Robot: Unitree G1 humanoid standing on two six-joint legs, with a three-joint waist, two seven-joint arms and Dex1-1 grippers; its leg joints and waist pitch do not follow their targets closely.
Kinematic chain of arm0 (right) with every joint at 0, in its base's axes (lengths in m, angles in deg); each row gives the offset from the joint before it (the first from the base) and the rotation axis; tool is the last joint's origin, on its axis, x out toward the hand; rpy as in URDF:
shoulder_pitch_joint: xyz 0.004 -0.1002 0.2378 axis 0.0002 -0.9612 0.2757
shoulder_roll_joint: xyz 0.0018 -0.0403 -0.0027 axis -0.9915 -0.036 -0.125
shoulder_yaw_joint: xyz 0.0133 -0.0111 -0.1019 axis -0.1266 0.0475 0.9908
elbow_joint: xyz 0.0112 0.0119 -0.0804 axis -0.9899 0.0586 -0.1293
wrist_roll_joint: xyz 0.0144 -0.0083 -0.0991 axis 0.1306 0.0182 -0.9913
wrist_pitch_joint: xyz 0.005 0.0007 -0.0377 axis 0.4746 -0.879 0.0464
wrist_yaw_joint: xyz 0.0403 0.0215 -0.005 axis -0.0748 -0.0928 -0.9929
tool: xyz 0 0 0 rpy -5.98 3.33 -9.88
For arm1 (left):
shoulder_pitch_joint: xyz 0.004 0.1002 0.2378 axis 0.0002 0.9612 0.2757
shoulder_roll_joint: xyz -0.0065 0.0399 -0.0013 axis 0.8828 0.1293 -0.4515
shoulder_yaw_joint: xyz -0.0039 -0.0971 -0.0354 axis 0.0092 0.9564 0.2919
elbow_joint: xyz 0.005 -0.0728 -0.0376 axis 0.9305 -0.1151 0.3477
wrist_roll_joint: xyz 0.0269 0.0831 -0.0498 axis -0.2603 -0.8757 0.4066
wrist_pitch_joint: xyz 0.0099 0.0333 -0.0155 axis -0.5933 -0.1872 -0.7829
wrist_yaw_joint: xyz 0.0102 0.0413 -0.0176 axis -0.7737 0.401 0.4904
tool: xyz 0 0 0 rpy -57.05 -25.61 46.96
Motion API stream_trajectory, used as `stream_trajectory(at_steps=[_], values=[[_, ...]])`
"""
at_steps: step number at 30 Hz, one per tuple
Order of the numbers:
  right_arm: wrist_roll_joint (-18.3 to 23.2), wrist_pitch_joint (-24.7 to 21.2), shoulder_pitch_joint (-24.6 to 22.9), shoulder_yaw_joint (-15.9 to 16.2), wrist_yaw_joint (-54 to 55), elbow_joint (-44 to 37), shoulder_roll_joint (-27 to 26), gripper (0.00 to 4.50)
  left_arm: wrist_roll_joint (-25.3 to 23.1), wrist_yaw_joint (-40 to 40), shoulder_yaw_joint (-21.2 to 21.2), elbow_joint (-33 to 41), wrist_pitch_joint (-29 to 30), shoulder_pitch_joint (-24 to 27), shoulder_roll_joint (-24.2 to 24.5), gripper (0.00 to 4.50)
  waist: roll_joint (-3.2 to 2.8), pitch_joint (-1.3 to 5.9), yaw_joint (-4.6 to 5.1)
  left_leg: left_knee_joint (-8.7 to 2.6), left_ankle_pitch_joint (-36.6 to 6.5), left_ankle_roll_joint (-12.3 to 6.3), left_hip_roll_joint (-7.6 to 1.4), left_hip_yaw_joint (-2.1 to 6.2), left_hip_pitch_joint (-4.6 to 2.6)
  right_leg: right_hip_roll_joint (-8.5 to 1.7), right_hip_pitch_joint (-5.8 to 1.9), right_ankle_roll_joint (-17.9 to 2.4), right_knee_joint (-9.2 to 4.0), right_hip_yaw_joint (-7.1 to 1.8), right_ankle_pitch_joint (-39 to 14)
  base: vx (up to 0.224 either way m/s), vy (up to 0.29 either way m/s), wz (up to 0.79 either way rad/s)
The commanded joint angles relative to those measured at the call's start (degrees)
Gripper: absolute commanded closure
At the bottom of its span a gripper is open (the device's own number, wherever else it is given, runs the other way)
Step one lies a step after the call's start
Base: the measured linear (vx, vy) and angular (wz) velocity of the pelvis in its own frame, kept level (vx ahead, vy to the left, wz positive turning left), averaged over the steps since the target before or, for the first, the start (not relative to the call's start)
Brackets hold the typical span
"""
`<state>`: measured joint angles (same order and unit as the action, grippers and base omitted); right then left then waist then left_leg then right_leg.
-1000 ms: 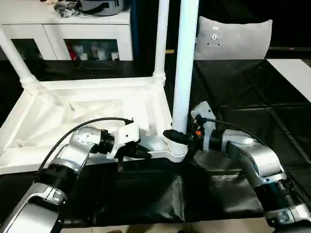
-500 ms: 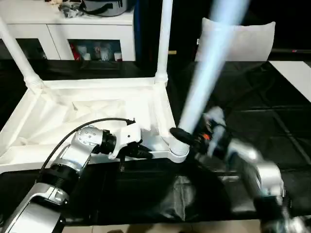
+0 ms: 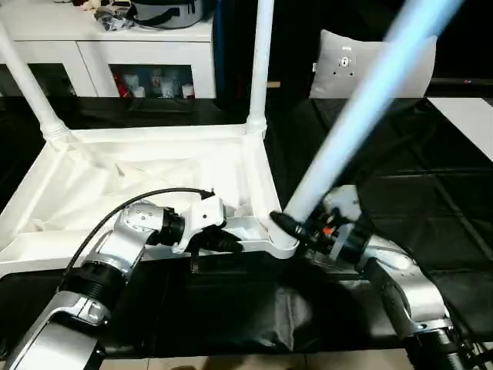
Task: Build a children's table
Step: Insert table leg to table base
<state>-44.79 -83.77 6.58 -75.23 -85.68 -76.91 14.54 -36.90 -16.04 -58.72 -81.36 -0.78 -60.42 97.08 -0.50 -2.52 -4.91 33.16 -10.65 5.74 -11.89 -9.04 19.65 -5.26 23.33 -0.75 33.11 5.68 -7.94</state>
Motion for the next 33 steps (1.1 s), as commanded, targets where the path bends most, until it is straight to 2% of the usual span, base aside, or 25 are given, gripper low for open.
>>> stream_trajectory(at_steps=[1, 3, 5, 8, 9, 10, 11, 12, 13, 14, 15, 16, 18, 20, 23, 24, 26, 29, 31, 32, 33], values=[[-3.21, -3.08, -1.81, 4.45, -2.97, 3.95, 1.07, 2.59, -0.95, -0.42, -0.18, 0.45, -0.76, -0.70, 0.84, 4.50, -0.50, 3.21, 0.05, -4.31, -18.96, -1.24, -0.65, -0.16, 0.14, -2.73, -3.05, -6.94, -4.64, -2.22, -26.43, 0.000, 0.000, 0.00], [-3.31, -3.19, -0.72, 5.58, -4.91, 5.27, 1.58, 2.59, -0.99, -0.91, -0.28, 0.26, -0.88, -1.14, 1.06, 4.50, -0.50, 3.15, 0.07, -4.28, -19.86, -1.31, -0.58, -0.13, -0.14, -2.79, -2.99, -6.22, -5.04, -2.11, -28.84, 0.000, 0.000, 0.00], [-3.31, -3.15, -0.33, 6.03, -5.59, 5.79, 1.78, 2.59, -1.01, -1.10, -0.33, 0.21, -0.91, -1.35, 1.13, 4.50, -0.57, 3.16, 0.15, -4.34, -19.92, -1.27, -0.59, -0.03, -0.05, -2.74, -3.12, -6.20, -5.03, -2.04, -28.63, 0.000, 0.000, 0.00], [-2.58, -4.19, 1.23, 7.23, -9.36, 7.88, 2.04, 2.59, -0.61, -2.63, -0.45, -0.67, -1.19, -2.75, 0.99, 4.50, -0.66, 3.19, 0.21, -4.27, -20.37, -1.44, -0.50, -0.09, -0.31, -2.65, -3.07, -6.47, -5.14, -2.00, -28.55, 0.000, 0.000, 0.00], [-2.56, -4.22, 1.24, 7.25, -9.42, 7.89, 2.04, 2.59, -0.60, -2.66, -0.45, -0.68, -1.19, -2.76, 0.98, 4.50, -0.88, 3.20, 0.11, -4.35, -20.27, -1.36, -0.62, -0.07, -0.31, -2.68, -3.08, -6.80, -5.08, -2.10, -27.78, 0.000, 0.000, 0.00], [-2.79, -4.45, 1.99, 7.66, -10.22, 8.99, 2.14, 2.59, -0.53, -3.27, -0.58, -1.28, -1.44, -3.47, 0.81, 4.50, -1.22, 3.22, -0.02, -4.40, -20.36, -1.21, -0.67, -0.01, -0.37, -2.69, -3.12, -7.14, -4.89, -2.10, -27.13, 0.000, 0.000, 0.00], [-3.09, -4.69, 2.86, 8.00, -10.76, 10.24, 2.14, 2.59, -0.55, -3.93, -0.78, -2.04, -1.77, -4.27, 0.60, 4.50, -0.95, 3.22, 0.12, -4.36, -20.77, -1.31, -0.57, -0.08, -0.37, -2.54, -3.14, -7.29, -4.94, -1.99, -27.27, 0.000, 0.000, 0.00], [-3.25, -4.82, 3.32, 8.17, -11.00, 10.90, 2.13, 2.59, -0.56, -4.28, -0.89, -2.45, -1.95, -4.69, 0.49, 4.50, -1.40, 3.27, 0.05, -4.32, -20.98, -1.25, -0.53, -0.03, -0.53, -2.52, -3.10, -7.45, -4.89, -1.95, -27.39, 0.000, 0.000, 0.00], [-3.53, -5.26, 4.58, 8.54, -11.57, 12.41, 1.90, 2.59, -0.82, -4.78, -1.17, -3.89, -2.56, -6.14, 0.08, 4.50, -1.50, 3.22, 0.13, -4.30, -21.16, -1.24, -0.52, -0.09, -0.50, -2.48, -3.08, -7.53, -5.01, -1.96, -27.46, 0.000, 0.000, 0.00], [-3.60, -5.93, 5.56, 8.87, -12.24, 13.31, 1.67, 2.59, -0.97, -5.16, -1.37, -5.10, -2.92, -7.42, -0.31, 4.50, -1.29, 3.17, 0.15, -4.24, -21.65, -1.23, -0.42, -0.11, -0.53, -2.43, -3.09, -7.31, -5.15, -1.81, -28.47, 0.000, 0.000, 0.00], [-3.61, -6.00, 5.66, 8.90, -12.30, 13.41, 1.65, 2.59, -0.99, -5.20, -1.39, -5.23, -2.96, -7.55, -0.35, 4.50, -1.47, 3.23, 0.12, -4.22, -21.77, -1.17, -0.44, -0.07, -0.59, -2.49, -3.10, -7.19, -5.17, -1.81, -28.76, 0.000, 0.000, 0.00], [-3.82, -6.41, 6.32, 9.27, -12.71, 13.69, 1.43, 2.59, -1.14, -5.17, -1.44, -6.38, -3.17, -8.79, -0.81, 4.50, -1.34, 3.23, 0.14, -4.19, -21.68, -1.11, -0.41, -0.03, -0.58, -2.57, -3.14, -7.02, -5.23, -1.77, -29.28, 0.000, 0.000, 0.00], [-3.87, -6.87, 6.78, 9.66, -12.83, 13.55, 1.16, 2.59, -1.35, -4.87, -1.37, -7.90, -3.44, -10.27, -1.33, 4.50, -1.62, 3.14, 0.18, -4.12, -21.98, -1.14, -0.30, -0.09, -0.70, -2.40, -3.01, -6.61, -5.57, -1.64, -30.22, 0.000, 0.000, 0.00], [-3.88, -7.20, 7.04, 10.08, -12.72, 13.07, 0.83, 2.59, -1.85, -4.10, -1.23, -10.16, -4.08, -12.11, -1.85, 4.50, -1.61, 3.20, 0.12, -3.98, -21.66, -1.20, -0.17, -0.12, -0.74, -2.40, -3.02, -6.40, -5.63, -1.57, -30.81, 0.000, 0.000, 0.00], [-3.95, -7.17, 6.76, 10.10, -12.59, 12.49, 0.67, 2.59, -2.52, -3.22, -1.17, -11.97, -4.85, -13.14, -1.91, 4.50, -1.70, 3.17, 0.08, -4.06, -21.49, -1.29, -0.28, 0.01, -0.57, -2.51, -3.05, -5.96, -5.66, -1.46, -31.72, 0.000, 0.000, 0.00], [-3.96, -7.16, 6.73, 10.09, -12.58, 12.44, 0.67, 2.59, -2.57, -3.15, -1.17, -12.09, -4.90, -13.20, -1.91, 4.50, -1.91, 3.20, 0.21, -3.97, -21.90, -1.24, -0.21, -0.02, -0.75, -2.43, -2.91, -5.71, -5.88, -1.41, -32.14, 0.000, 0.000, 0.00], [-4.19, -7.25, 5.79, 10.07, -11.86, 11.17, 0.53, 2.59, -3.40, -1.65, -1.11, -13.73, -5.50, -13.93, -1.66, 4.50, -1.63, 3.17, 0.19, -3.98, -21.81, -1.37, -0.11, -0.02, -0.66, -2.41, -2.95, -5.36, -5.94, -1.35, -32.62, 0.000, 0.000, 0.00], [-5.41, -6.20, 5.08, 9.35, -8.34, 11.41, -0.65, 2.59, -3.31, -0.26, -0.22, -14.57, -5.24, -13.74, -1.11, 4.50, -1.72, 3.11, 0.21, -4.01, -22.28, -1.28, -0.13, 0.09, -0.76, -2.51, -2.79, -4.62, -6.16, -1.23, -34.32, 0.000, 0.000, 0.00], [-6.39, -5.52, 5.32, 8.06, -4.14, 12.76, -1.98, 2.59, -2.22, -0.14, 1.02, -12.77, -3.49, -12.10, -0.58, 4.50, -1.11, 2.98, 0.32, -3.96, -22.66, -1.02, -0.05, 0.17, -0.75, -2.67, -2.59, -3.68, -6.41, -0.96, -36.69, 0.000, 0.000, 0.00], [-6.62, -5.82, 5.68, 6.81, -0.99, 13.59, -3.01, 2.59, -1.49, 0.23, 1.98, -10.05, -1.69, -10.01, 0.16, 4.50, -1.47, 2.84, 0.72, -3.81, -23.79, -0.69, 0.19, 0.35, -0.93, -2.70, -2.41, -2.34, -7.04, -0.37, -39.34, 0.000, 0.000, 0.00], [-6.61, -5.91, 5.73, 6.62, -0.62, 13.68, -3.15, 2.59, -1.39, 0.32, 2.12, -9.48, -1.31, -9.61, 0.28, 4.50, -1.60, 2.91, 0.93, -3.96, -24.34, -0.29, -0.08, 0.62, -0.82, -2.98, -2.61, -2.43, -6.76, -0.34, -38.98, 0.000, 0.000, 0.00]])
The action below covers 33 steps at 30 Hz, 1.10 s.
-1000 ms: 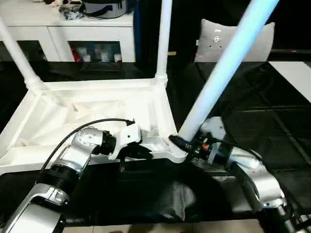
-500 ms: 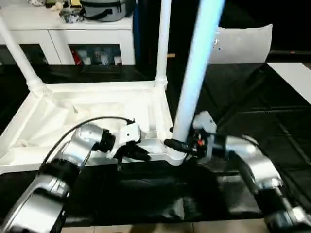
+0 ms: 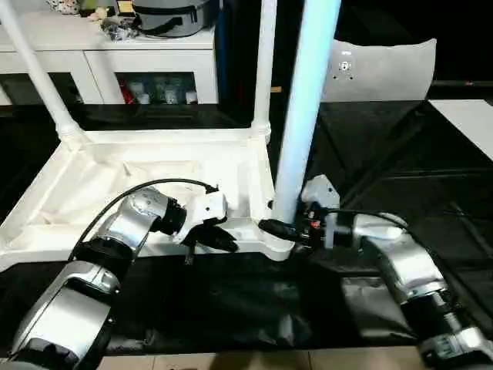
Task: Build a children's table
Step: Insert table leg to table base, then rotate leg to tighten
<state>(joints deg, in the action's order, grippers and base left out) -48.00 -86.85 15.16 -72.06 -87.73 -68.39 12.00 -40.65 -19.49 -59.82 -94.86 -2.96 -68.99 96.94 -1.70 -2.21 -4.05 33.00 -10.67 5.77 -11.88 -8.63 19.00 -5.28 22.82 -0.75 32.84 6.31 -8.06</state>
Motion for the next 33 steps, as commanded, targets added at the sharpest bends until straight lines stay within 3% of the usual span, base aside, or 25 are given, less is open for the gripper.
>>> stream_trajectory(at_steps=[1, 2, 3, 4, 5, 6, 7, 9, 10, 11, 12, 13, 14, 15, 16, 18, 20, 23, 28, 32, 33], values=[[-3.26, -3.45, -2.45, 2.10, 3.98, 5.73, -1.55, 2.59, 3.05, 4.39, 4.16, 7.96, 3.46, 1.75, 1.22, 4.50, 0.55, 2.56, 0.43, -4.02, -24.55, -0.26, -0.34, 0.25, 0.09, -3.05, -2.22, -2.37, -6.53, -0.87, -38.85, 0.000, 0.000, 0.00], [-3.12, -4.18, -1.98, 0.48, 6.99, 6.40, -2.68, 2.59, 3.89, 5.15, 5.29, 12.79, 6.65, 5.13, 2.17, 4.50, -0.45, 2.29, 0.99, -3.96, -26.35, 0.07, -0.32, 0.50, -0.22, -3.16, -1.91, -1.86, -6.87, -0.27, -40.56, 0.000, 0.000, 0.00], [-2.89, -4.44, -1.82, -0.14, 7.88, 6.52, -3.15, 2.59, 4.38, 5.67, 5.93, 15.34, 8.34, 6.75, 2.34, 4.50, -0.61, 2.16, 1.97, -3.94, -28.32, -0.08, -0.28, 0.83, -0.07, -2.97, -2.05, -1.07, -7.35, 0.53, -40.99, 0.000, 0.000, 0.00], [-2.73, -4.58, -1.74, -0.50, 8.36, 6.56, -3.43, 2.59, 4.69, 6.01, 6.34, 16.96, 9.40, 7.75, 2.40, 4.50, -0.47, 2.40, 2.13, -4.09, -29.26, 0.14, -0.66, 1.05, -0.30, -3.15, -2.30, -1.21, -7.17, 0.69, -39.91, 0.000, 0.000, 0.00], [-2.64, -4.88, -1.52, -1.09, 9.51, 6.72, -3.90, 2.59, 5.29, 6.94, 7.12, 20.58, 11.94, 9.74, 2.31, 4.50, -0.85, 2.00, 2.89, -4.40, -31.19, -0.42, -0.61, 1.28, -0.16, -2.63, -2.47, -0.38, -7.75, 1.38, -39.47, 0.000, 0.000, 0.00], [-2.70, -5.03, -1.27, -1.54, 10.66, 7.02, -4.31, 2.59, 5.60, 8.08, 7.77, 24.28, 14.27, 11.70, 2.13, 4.50, -1.09, 1.84, 3.41, -4.95, -34.29, -0.10, -1.42, 1.69, -0.50, -2.94, -2.91, -0.98, -7.47, 1.81, -37.36, 0.000, 0.000, 0.00], [-2.96, -4.89, -0.75, -1.86, 12.07, 7.86, -4.88, 2.59, 5.40, 10.18, 8.32, 30.81, 18.60, 14.83, 1.54, 4.50, -1.47, 1.75, 4.18, -5.78, -37.76, 0.21, -2.11, 2.27, -0.07, -2.90, -3.95, -1.32, -6.85, 2.29, -34.60, 0.000, 0.000, 0.00], [-3.29, -4.71, -0.28, -1.99, 13.12, 8.66, -5.19, 2.59, 5.07, 11.23, 8.33, 34.35, 20.74, 16.44, 1.03, 4.50, -1.74, 1.23, 4.84, -7.54, -43.51, 0.69, -3.26, 2.88, 0.69, -2.51, -4.81, -2.60, -4.59, 1.36, -29.43, 0.000, 0.000, 0.00], [-3.61, -4.37, 0.40, -2.35, 14.58, 9.80, -5.66, 2.59, 4.53, 12.39, 7.86, 38.57, 23.34, 18.14, 0.32, 4.50, -1.65, 1.09, 4.93, -7.67, -44.78, 0.97, -3.12, 2.82, 0.48, -2.54, -4.58, -2.98, -4.47, 1.02, -29.37, 0.000, 0.000, 0.00], [-3.76, -4.21, 0.74, -2.53, 15.30, 10.35, -5.89, 2.59, 4.29, 12.89, 7.61, 40.40, 24.46, 18.85, 0.00, 4.50, -1.18, 1.15, 5.34, -6.41, -43.29, 1.36, -1.93, 2.26, -0.76, -3.22, -3.31, -3.50, -5.86, 0.82, -33.07, 0.000, 0.000, 0.00], [-3.82, -4.14, 0.89, -2.61, 15.62, 10.59, -5.99, 2.59, 4.18, 13.10, 7.50, 41.19, 24.95, 19.16, -0.14, 4.50, -0.81, 1.16, 5.72, -4.44, -37.56, 0.79, -0.28, 1.69, -1.48, -4.07, -2.30, -2.04, -8.09, 1.56, -40.82, 0.061, -0.003, -0.01], [-3.93, -3.64, 1.51, -2.99, 16.65, 11.41, -6.41, 2.59, 3.34, 14.10, 6.72, 45.02, 27.35, 20.49, -0.72, 4.50, -0.80, 1.05, 5.75, -4.03, -35.16, 0.31, 0.11, 1.61, -1.29, -4.18, -2.30, -1.21, -8.71, 2.00, -43.10, 0.053, -0.001, -0.08], [-3.82, -3.43, 1.89, -3.29, 17.03, 11.71, -6.71, 2.59, 2.02, 15.03, 5.79, 48.27, 29.60, 21.38, -1.26, 4.50, -0.63, 1.34, 5.81, -3.77, -32.09, -0.07, 0.13, 1.67, -0.80, -4.16, -2.81, 0.02, -8.93, 2.44, -43.90, 0.053, -0.001, -0.08], [-3.64, -3.34, 2.07, -3.42, 17.31, 11.72, -6.92, 2.59, 1.20, 16.24, 4.79, 51.45, 32.11, 22.10, -1.29, 4.50, -0.85, 1.43, 5.90, -4.27, -31.32, -0.12, -0.45, 2.05, -0.01, -4.12, -3.53, -0.44, -8.23, 2.36, -40.79, 0.000, 0.000, 0.00], [-3.36, -3.20, 2.12, -3.43, 17.19, 11.64, -7.06, 2.59, 0.49, 17.47, 3.76, 53.64, 34.15, 22.08, -1.60, 4.50, -1.09, 1.43, 5.82, -4.67, -32.02, -0.47, -0.89, 2.33, 0.19, -3.80, -3.59, -1.20, -7.91, 2.21, -37.86, 0.000, 0.000, 0.00], [-3.30, -3.05, 2.18, -3.40, 17.26, 11.78, -7.13, 2.59, 0.54, 18.32, 3.45, 55.15, 35.91, 22.17, -1.68, 4.50, -0.83, 1.65, 5.69, -4.49, -30.54, -0.68, -0.64, 2.04, 0.09, -3.69, -3.18, -2.92, -7.66, 1.73, -35.02, 0.000, 0.000, 0.00], [-3.13, -2.62, 2.15, -3.35, 16.89, 11.99, -7.28, 2.59, 0.77, 19.10, 3.22, 55.17, 36.37, 21.78, -2.12, 4.50, -0.81, 1.82, 5.50, -4.55, -28.01, -1.06, -0.61, 1.92, 0.88, -3.65, -3.50, -4.07, -7.11, 1.29, -32.94, 0.000, 0.000, 0.00], [-3.20, -2.09, 2.00, -3.18, 16.50, 11.96, -7.22, 2.59, -1.09, 20.53, 2.39, 53.13, 34.48, 20.99, -1.76, 4.50, -0.89, 2.01, 5.06, -4.54, -25.90, -1.47, -0.68, 1.62, 0.82, -3.41, -3.25, -5.85, -6.61, 0.71, -29.76, 0.000, 0.000, 0.00], [-3.29, -0.85, 2.58, -3.18, 15.35, 12.96, -7.12, 2.59, -2.02, 22.13, 2.00, 53.55, 37.01, 21.12, -1.44, 4.50, -0.93, 2.20, 4.51, -4.55, -22.85, -1.57, -0.84, 1.35, 1.06, -3.17, -3.37, -7.90, -5.54, -0.05, -26.11, 0.000, 0.000, 0.00], [-3.43, 0.41, 3.36, -3.32, 15.16, 14.23, -7.30, 2.59, -1.57, 22.09, 1.66, 52.68, 36.54, 20.89, -1.04, 4.50, -0.85, 2.19, 4.44, -4.57, -23.11, -1.57, -0.80, 1.37, 1.06, -3.14, -3.46, -7.90, -5.53, -0.06, -26.43, 0.000, 0.000, 0.00], [-3.40, 0.49, 3.54, -3.38, 15.12, 14.48, -7.39, 2.03, -1.44, 22.21, 1.76, 52.33, 36.40, 20.83, -1.12, 4.50, -0.83, 2.19, 4.52, -4.59, -23.33, -1.53, -0.80, 1.38, 1.09, -3.14, -3.48, -7.75, -5.55, -0.04, -26.73, 0.000, 0.000, 0.00]])
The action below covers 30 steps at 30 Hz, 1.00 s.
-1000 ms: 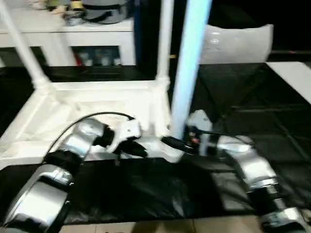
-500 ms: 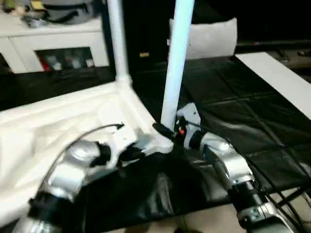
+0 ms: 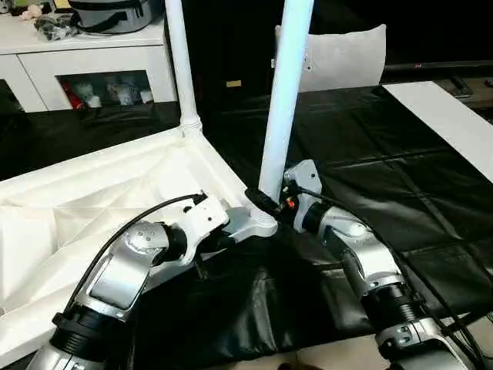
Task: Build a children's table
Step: Rotate leg to tighten
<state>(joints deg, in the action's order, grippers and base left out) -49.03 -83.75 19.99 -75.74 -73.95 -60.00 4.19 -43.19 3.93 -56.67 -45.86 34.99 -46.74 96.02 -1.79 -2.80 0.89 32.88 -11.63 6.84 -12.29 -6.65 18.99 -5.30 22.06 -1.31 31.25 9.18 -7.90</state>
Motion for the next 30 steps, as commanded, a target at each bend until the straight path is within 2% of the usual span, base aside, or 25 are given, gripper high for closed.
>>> stream_trajectory(at_steps=[1, 3, 5, 9, 10, 11, 13, 14, 15, 16, 17, 19, 20, 21, 22, 23, 25, 29, 30], values=[[-2.39, -2.43, -1.10, 0.32, 1.22, 6.33, 0.37, 2.03, 1.23, -1.09, -1.25, 2.87, -1.86, -1.49, -0.34, 4.50, -0.71, 2.75, -0.42, -4.46, -22.65, -2.58, -0.36, -0.62, 1.03, -3.13, -2.69, -7.01, -4.08, -2.88, -27.51, 0.000, 0.000, 0.00], [-2.46, -2.04, -0.73, 0.51, 0.91, 6.74, 0.33, 2.03, 1.55, -0.95, -1.01, 1.65, -3.16, -1.60, -0.55, 4.50, -0.77, 2.76, -0.43, -4.37, -22.92, -2.63, -0.32, -0.67, 0.85, -3.16, -2.52, -6.97, -4.25, -2.88, -28.22, 0.000, 0.000, 0.00], [-2.41, -1.90, -0.59, 0.58, 0.66, 6.92, 0.33, 1.71, 1.66, -0.77, -0.88, 1.05, -3.70, -1.66, -0.67, 4.50, -0.62, 2.86, -0.64, -4.29, -22.01, -2.78, -0.27, -0.69, 0.97, -3.11, -2.56, -7.09, -4.11, -3.01, -27.52, 0.000, 0.000, 0.00], [-2.30, -1.67, -0.64, 1.02, -0.64, 6.69, 0.79, 1.51, 2.00, -0.14, -0.39, -0.87, -4.85, -2.05, -0.91, 4.50, -0.48, 3.10, -1.33, -4.31, -19.35, -2.95, -0.41, -0.96, 1.01, -3.00, -2.63, -8.38, -3.55, -3.47, -23.77, 0.000, 0.000, 0.00], [-2.43, -1.43, -0.91, 1.02, -0.59, 6.54, 1.12, 1.27, 2.02, -0.04, -0.43, -1.41, -5.08, -2.27, -0.71, 4.50, -0.48, 3.14, -1.41, -4.33, -18.86, -2.96, -0.42, -0.97, 1.09, -3.01, -2.71, -8.55, -3.39, -3.54, -23.23, 0.000, 0.000, 0.00], [-2.62, -1.07, -0.88, 0.98, -0.34, 6.76, 1.23, 1.21, 2.00, 0.03, -0.49, -1.66, -5.21, -2.38, -0.63, 4.50, -0.46, 3.11, -1.55, -4.31, -18.37, -3.06, -0.42, -1.06, 1.02, -2.94, -2.60, -8.75, -3.33, -3.64, -22.78, 0.000, 0.000, 0.00], [-1.03, -1.95, -1.97, 0.31, -2.56, 5.16, 2.25, 1.07, 2.08, 0.24, -0.07, -2.97, -5.78, -3.07, -0.53, 4.50, -0.42, 3.21, -1.77, -4.13, -17.38, -3.19, -0.26, -1.24, 1.04, -2.96, -2.65, -9.06, -3.32, -3.75, -22.47, 0.000, 0.000, 0.00], [-0.05, -2.83, -2.29, -0.13, -3.55, 4.53, 2.40, 0.94, 2.07, 0.28, 0.02, -3.38, -6.07, -3.26, -0.48, 4.50, -0.37, 3.52, -2.13, -4.03, -15.24, -3.41, -0.36, -1.26, 1.18, -3.05, -2.83, -9.42, -3.02, -3.94, -20.35, 0.000, 0.000, 0.00], [0.68, -3.36, -2.62, -0.48, -4.27, 3.83, 2.58, 0.83, 2.07, 0.25, 0.08, -3.82, -6.35, -3.44, -0.44, 4.50, -0.13, 3.74, -2.35, -3.89, -12.57, -3.96, -0.28, -1.25, 1.68, -2.87, -3.12, -9.74, -2.38, -4.08, -17.58, 0.000, 0.000, 0.00], [1.55, -3.91, -3.04, -0.90, -5.07, 3.10, 2.75, 0.76, 2.08, 0.18, 0.13, -4.36, -6.70, -3.64, -0.42, 4.50, -0.22, 3.71, -2.47, -3.81, -11.86, -4.26, -0.25, -1.37, 1.67, -2.74, -2.95, -9.92, -2.32, -4.13, -17.05, 0.000, 0.000, 0.00], [1.38, -3.87, -3.39, -0.81, -5.28, 2.62, 3.26, 0.62, 2.02, 0.13, 0.14, -4.90, -7.06, -3.86, -0.38, 4.50, -0.40, 3.65, -2.82, -3.76, -11.37, -4.56, -0.26, -1.48, 1.68, -2.84, -2.92, -9.96, -2.35, -4.13, -17.34, 0.000, 0.000, 0.00], [1.28, -3.70, -3.91, -0.75, -5.58, 1.99, 3.83, 0.50, 1.99, 0.06, 0.15, -5.49, -7.39, -4.13, -0.34, 4.50, -0.37, 3.50, -3.10, -3.76, -12.39, -4.29, -0.24, -1.65, 1.41, -2.81, -2.71, -9.43, -2.75, -4.06, -19.36, 0.000, 0.000, 0.00], [1.16, -3.46, -4.33, -0.67, -5.80, 1.50, 4.30, 0.39, 2.07, 0.03, 0.13, -5.99, -7.71, -4.37, -0.28, 4.50, -0.33, 3.42, -3.16, -3.85, -13.50, -3.90, -0.25, -1.63, 1.34, -2.83, -2.65, -8.60, -3.00, -3.96, -21.58, 0.000, 0.000, 0.00], [0.90, -2.57, -5.20, -0.48, -6.55, 0.50, 5.26, 0.29, 2.29, 0.00, 0.03, -6.96, -8.26, -4.91, -0.13, 4.50, -0.53, 3.36, -3.09, -3.85, -14.00, -3.80, -0.21, -1.60, 1.34, -2.82, -2.64, -8.31, -3.10, -3.92, -22.37, 0.000, 0.000, 0.00], [0.85, -2.43, -5.34, -0.45, -6.67, 0.34, 5.40, 0.29, 2.33, 0.00, 0.01, -7.10, -8.34, -4.98, -0.11, 4.50, -0.45, 3.28, -3.09, -3.82, -14.56, -3.82, -0.12, -1.66, 1.30, -2.73, -2.57, -7.75, -3.39, -3.84, -23.54, 0.000, 0.000, 0.00], [0.98, -2.17, -6.36, -0.40, -7.97, -1.01, 6.40, 0.08, 2.54, -0.06, -0.12, -8.05, -8.92, -5.47, 0.05, 4.50, -0.39, 3.25, -3.16, -3.80, -15.33, -3.79, -0.05, -1.67, 1.14, -2.70, -2.46, -7.02, -3.61, -3.79, -25.03, 0.000, 0.000, 0.00], [1.30, -2.16, -7.14, -0.54, -9.01, -2.27, 7.35, 0.08, 2.57, -0.29, -0.26, -8.86, -9.44, -5.81, 0.21, 4.50, -0.24, 3.26, -3.14, -3.86, -15.68, -3.80, -0.04, -1.56, 1.39, -2.76, -2.66, -6.15, -3.70, -3.67, -26.40, 0.000, 0.000, 0.00], [3.40, -2.32, -8.49, -1.99, -12.08, -5.02, 9.52, 0.08, 2.78, -1.74, -0.78, -10.88, -10.96, -6.58, 0.72, 4.50, -0.16, 3.23, -3.04, -3.58, -16.72, -4.22, 0.22, -1.64, 1.11, -2.67, -2.28, -4.86, -4.39, -3.32, -29.32, 0.000, 0.000, 0.00], [3.66, -2.10, -8.53, -2.34, -12.22, -5.22, 9.71, 0.08, 2.76, -2.06, -0.91, -11.16, -11.16, -6.70, 0.85, 4.50, -0.36, 3.20, -3.06, -3.62, -16.66, -4.22, 0.15, -1.54, 1.23, -2.72, -2.33, -4.71, -4.35, -3.28, -29.57, 0.000, 0.000, 0.00]])
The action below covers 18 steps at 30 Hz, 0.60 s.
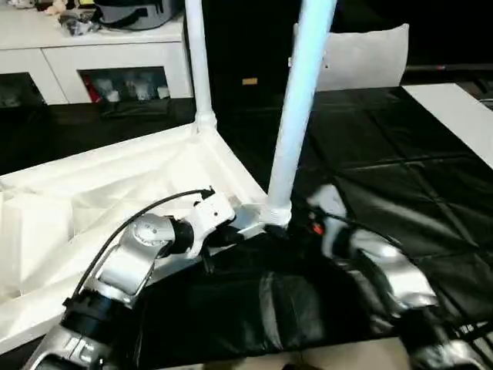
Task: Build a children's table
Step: Rotate leg to tighten
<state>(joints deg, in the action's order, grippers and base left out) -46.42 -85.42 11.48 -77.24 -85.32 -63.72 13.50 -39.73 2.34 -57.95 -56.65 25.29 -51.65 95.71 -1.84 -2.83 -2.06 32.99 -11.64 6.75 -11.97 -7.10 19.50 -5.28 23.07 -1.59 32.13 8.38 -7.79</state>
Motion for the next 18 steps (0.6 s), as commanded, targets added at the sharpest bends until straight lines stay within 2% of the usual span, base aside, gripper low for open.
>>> stream_trajectory(at_steps=[1, 4, 10, 15, 18], values=[[1.54, -0.18, -0.10, -1.27, -1.36, -1.90, 0.72, 0.08, -0.71, -0.83, 0.21, -0.72, -1.73, -1.94, 1.32, 4.50, -0.37, 3.22, -0.06, -3.72, -16.83, -4.16, -0.17, -1.10, 0.68, -2.72, -3.29, -4.37, -5.36, -2.42, -29.86, 0.000, 0.000, 0.00], [2.55, -0.24, -0.48, -1.79, -2.57, -3.28, 1.64, 0.08, -0.55, -1.15, -0.02, -1.39, -2.16, -2.30, 1.58, 4.50, -0.19, 3.23, 0.03, -3.67, -16.51, -4.34, -0.06, -1.07, 0.81, -2.62, -3.41, -3.96, -5.40, -2.21, -30.05, 0.000, 0.000, 0.00], [2.59, 2.10, -1.05, -2.96, -3.66, -5.44, 3.51, 0.08, -0.11, -2.61, -0.70, -3.65, -4.05, -3.37, 2.17, 4.50, -0.30, 3.56, -0.21, -3.61, -14.60, -4.67, -0.30, -1.04, 0.87, -2.63, -3.43, -5.27, -4.89, -2.43, -26.56, 0.000, 0.000, 0.00], [2.50, 3.35, -0.53, -2.30, -6.75, -5.65, 5.78, 0.08, 0.00, -4.59, -1.30, -5.05, -6.00, -3.98, 2.87, 4.50, -0.32, 4.02, -0.80, -3.40, -10.15, -5.59, -0.67, -1.10, 1.15, -2.72, -3.88, -8.88, -3.48, -2.91, -17.88, 0.000, 0.000, 0.00], [2.20, 4.13, 0.17, -1.59, -9.92, -5.74, 7.98, 0.08, 0.49, -8.40, -2.38, -6.75, -9.73, -4.72, 3.98, 4.50, -0.23, 4.09, -1.18, -3.25, -8.89, -6.23, -0.63, -1.20, 1.15, -2.77, -3.96, -9.73, -3.28, -2.95, -16.31, 0.000, 0.000, 0.00]])
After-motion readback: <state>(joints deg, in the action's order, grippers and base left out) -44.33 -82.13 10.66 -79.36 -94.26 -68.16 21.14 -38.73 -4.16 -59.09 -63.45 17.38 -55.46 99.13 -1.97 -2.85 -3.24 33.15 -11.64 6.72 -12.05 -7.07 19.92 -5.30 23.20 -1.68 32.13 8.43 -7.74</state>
